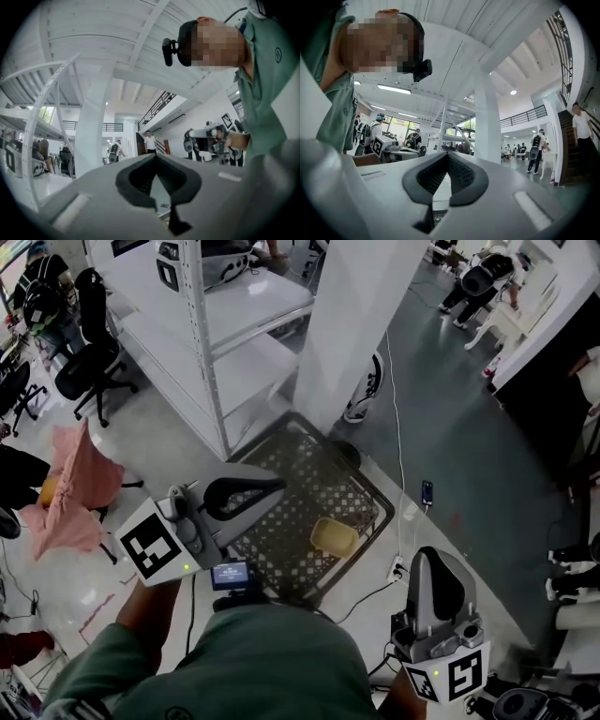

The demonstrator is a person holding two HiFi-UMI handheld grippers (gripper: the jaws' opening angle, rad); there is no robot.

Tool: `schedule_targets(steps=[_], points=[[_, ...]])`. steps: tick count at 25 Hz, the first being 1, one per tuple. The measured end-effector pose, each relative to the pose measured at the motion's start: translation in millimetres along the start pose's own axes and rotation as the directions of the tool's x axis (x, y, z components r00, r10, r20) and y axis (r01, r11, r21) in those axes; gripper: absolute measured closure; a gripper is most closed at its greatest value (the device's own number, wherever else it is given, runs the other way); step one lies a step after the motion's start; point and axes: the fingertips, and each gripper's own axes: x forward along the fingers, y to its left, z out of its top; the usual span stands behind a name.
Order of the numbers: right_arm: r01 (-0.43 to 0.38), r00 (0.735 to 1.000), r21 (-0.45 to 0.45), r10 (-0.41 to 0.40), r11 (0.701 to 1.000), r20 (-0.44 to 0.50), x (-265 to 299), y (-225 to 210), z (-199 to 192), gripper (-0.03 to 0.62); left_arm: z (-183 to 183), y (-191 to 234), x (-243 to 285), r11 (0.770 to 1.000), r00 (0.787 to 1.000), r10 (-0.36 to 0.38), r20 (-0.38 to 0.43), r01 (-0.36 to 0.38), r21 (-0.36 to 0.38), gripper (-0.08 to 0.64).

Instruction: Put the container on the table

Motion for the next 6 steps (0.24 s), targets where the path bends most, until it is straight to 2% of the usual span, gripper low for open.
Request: schedule_targets(steps=[6], points=[[-0.016, 1.0, -0.012, 0.016, 1.0, 0.014, 4.2, 16.6, 5.3, 0.588, 7.9, -6.1, -16.6, 0.999, 1.0, 0.001, 0.004, -0.001, 0.038, 0.561]])
